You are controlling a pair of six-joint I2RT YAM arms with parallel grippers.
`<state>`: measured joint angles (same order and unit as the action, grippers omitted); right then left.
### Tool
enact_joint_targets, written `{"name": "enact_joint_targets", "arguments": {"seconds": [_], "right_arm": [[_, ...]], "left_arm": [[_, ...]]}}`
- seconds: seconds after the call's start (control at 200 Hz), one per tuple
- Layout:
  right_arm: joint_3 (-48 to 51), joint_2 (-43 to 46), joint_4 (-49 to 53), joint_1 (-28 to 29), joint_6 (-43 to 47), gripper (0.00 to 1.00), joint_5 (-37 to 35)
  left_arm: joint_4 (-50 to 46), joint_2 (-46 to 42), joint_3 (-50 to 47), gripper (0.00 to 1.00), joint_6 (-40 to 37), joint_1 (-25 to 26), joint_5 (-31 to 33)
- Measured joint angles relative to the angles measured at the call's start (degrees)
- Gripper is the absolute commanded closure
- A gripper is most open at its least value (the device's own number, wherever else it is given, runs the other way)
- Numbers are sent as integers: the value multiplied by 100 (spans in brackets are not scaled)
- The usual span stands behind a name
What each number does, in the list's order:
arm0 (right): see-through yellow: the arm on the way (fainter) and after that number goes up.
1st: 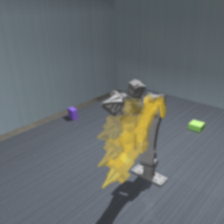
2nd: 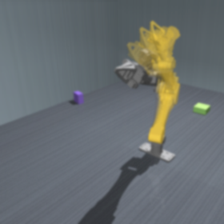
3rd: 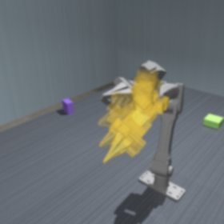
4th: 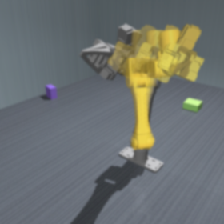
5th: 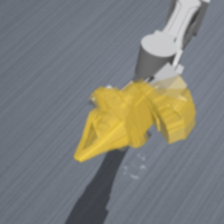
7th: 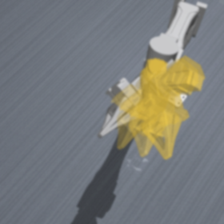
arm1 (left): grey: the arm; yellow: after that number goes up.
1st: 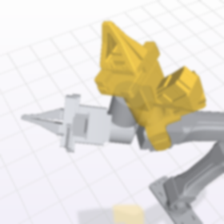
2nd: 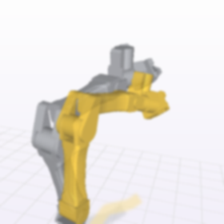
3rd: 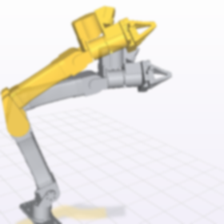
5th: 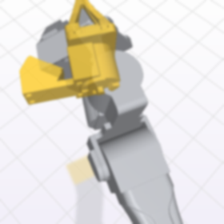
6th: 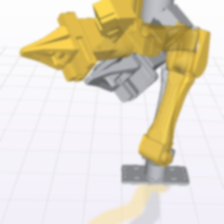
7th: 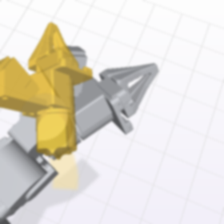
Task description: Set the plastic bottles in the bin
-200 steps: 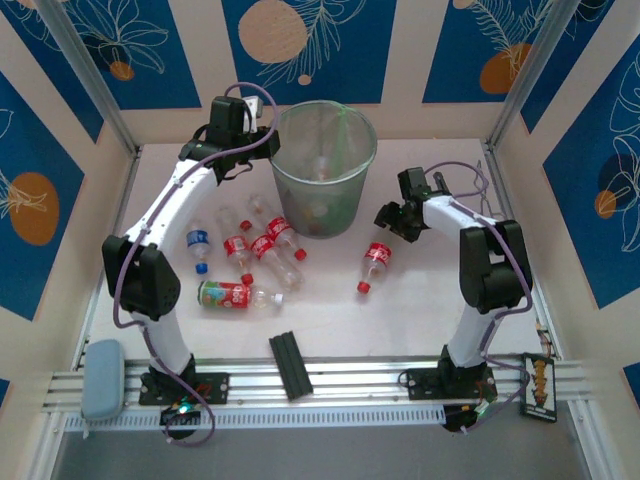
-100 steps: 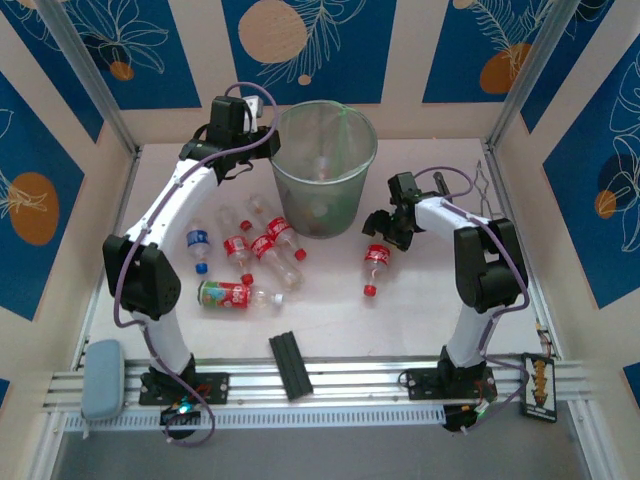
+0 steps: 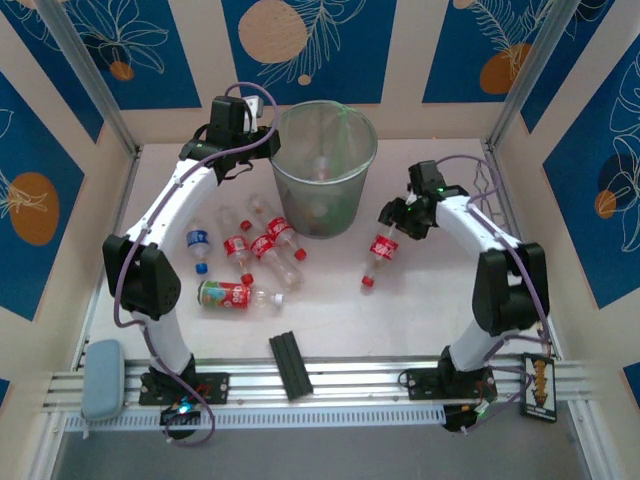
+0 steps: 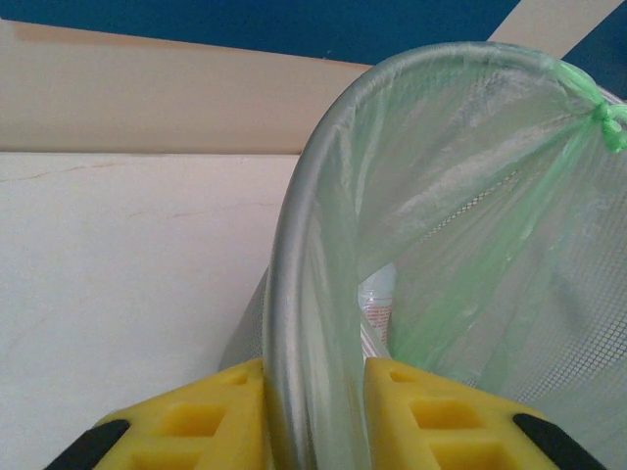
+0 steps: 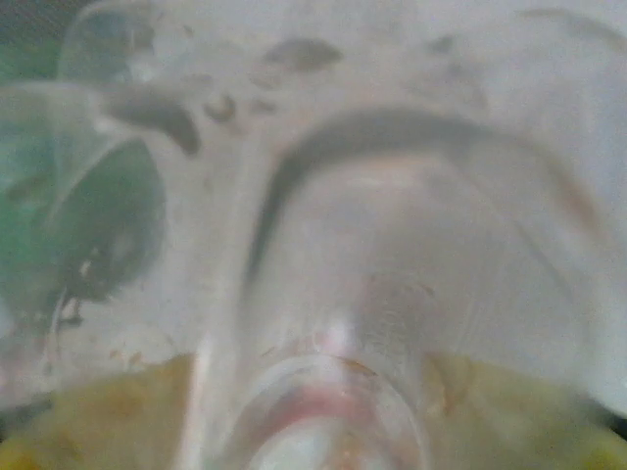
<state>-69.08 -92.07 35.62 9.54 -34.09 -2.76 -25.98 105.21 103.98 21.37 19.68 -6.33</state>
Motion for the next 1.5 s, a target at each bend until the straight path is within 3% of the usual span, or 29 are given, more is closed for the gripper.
{"name": "enact_joint_targets", "arguments": {"seconds": [0.315,0.675,0.89,1.09,1.501], "right_arm": [[-1556,1298,463,-417,533,46,7],[-3226,1366,529,-116,658,49,118],[-4854,238,269,793,734,50,-52],[-6349,-1311,393,905,957,50,-225],[-6518,-3003,1113,1390,1912,50,-734]], "left_arm": [[-17,50,66,70,0,0,0],[-15,50,66,70,4,0,2],[-11,52,66,70,24,15,2],[2,52,63,70,68,22,2],[9,52,63,70,85,28,2]]}}
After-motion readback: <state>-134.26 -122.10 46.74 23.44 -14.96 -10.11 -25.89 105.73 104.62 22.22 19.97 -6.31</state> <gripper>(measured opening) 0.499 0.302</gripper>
